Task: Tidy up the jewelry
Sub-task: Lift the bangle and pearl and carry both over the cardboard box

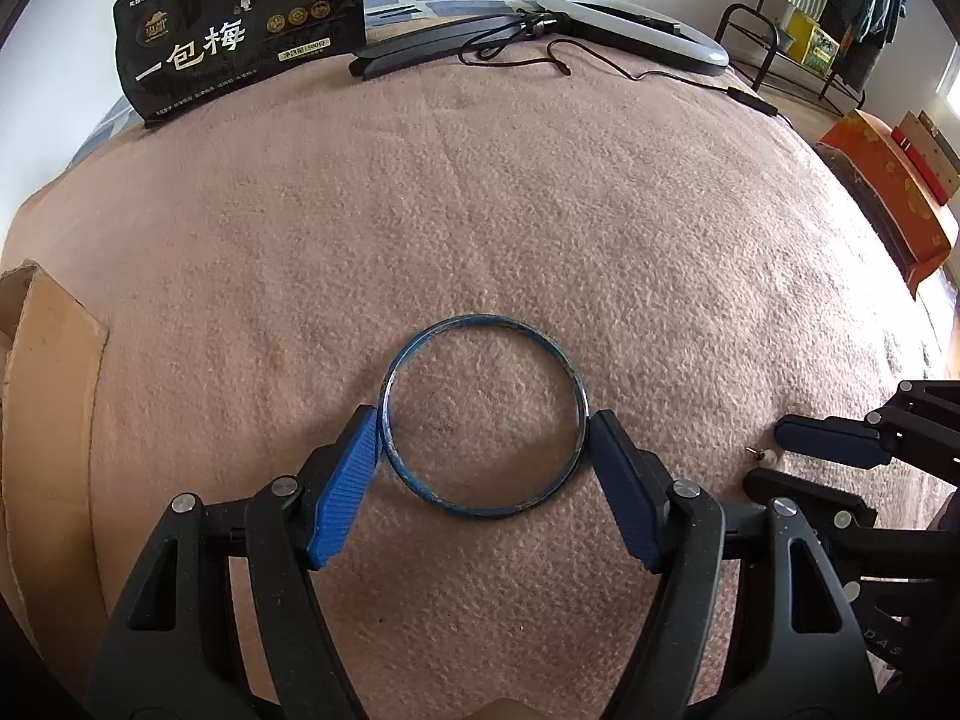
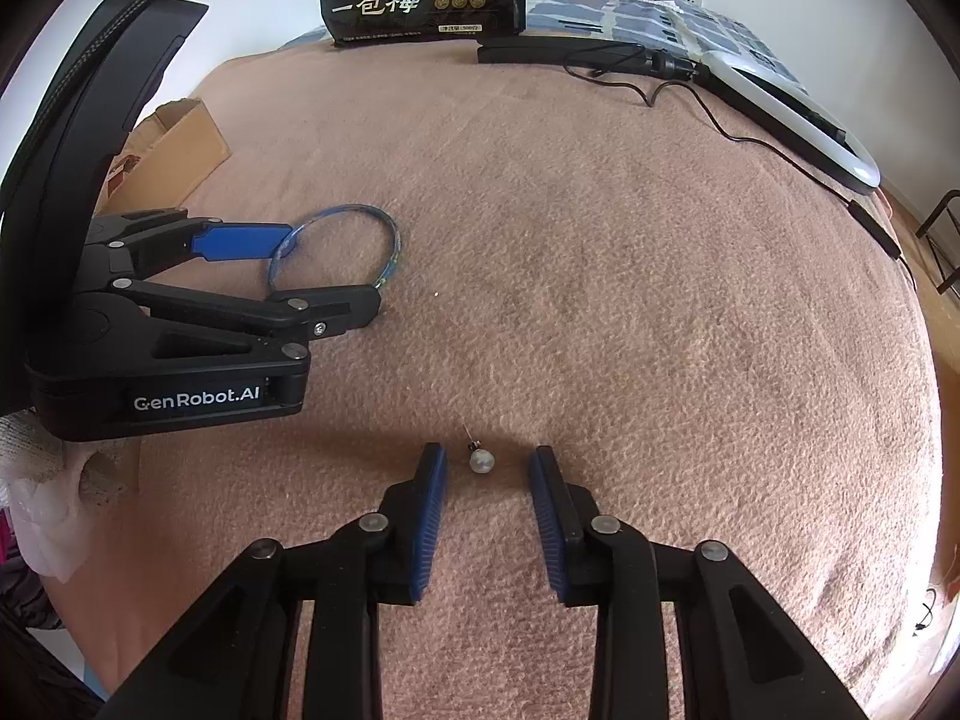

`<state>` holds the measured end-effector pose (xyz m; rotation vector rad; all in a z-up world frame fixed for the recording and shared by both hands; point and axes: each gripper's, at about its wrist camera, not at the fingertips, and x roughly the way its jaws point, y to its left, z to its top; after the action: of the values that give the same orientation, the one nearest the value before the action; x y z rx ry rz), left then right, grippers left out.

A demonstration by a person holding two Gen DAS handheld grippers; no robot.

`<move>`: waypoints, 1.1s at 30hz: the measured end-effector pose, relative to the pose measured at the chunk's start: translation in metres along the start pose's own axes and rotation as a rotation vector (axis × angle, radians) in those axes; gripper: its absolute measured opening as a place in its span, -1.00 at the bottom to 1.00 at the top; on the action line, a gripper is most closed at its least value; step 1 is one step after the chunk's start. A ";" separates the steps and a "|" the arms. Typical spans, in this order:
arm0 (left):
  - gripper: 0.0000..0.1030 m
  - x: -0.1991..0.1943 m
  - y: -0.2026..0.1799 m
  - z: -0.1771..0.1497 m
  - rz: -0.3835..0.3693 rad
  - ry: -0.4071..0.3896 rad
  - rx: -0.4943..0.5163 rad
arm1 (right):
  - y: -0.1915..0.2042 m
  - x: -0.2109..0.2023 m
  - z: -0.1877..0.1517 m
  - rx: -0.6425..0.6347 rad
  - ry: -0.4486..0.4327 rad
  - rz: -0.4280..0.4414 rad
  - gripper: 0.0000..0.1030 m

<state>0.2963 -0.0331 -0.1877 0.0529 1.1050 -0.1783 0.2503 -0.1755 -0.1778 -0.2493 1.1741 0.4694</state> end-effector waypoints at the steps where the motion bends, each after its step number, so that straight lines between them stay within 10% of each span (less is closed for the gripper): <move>1: 0.41 0.000 0.000 0.000 0.001 -0.001 0.002 | 0.000 0.000 0.000 -0.001 0.000 -0.003 -0.68; 33: 0.41 -0.130 0.052 -0.020 0.019 -0.159 -0.077 | 0.024 -0.085 0.037 0.018 -0.244 -0.034 -0.88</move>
<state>0.2309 0.0361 -0.0830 -0.0196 0.9518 -0.1207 0.2428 -0.1576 -0.0839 -0.1903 0.9339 0.4457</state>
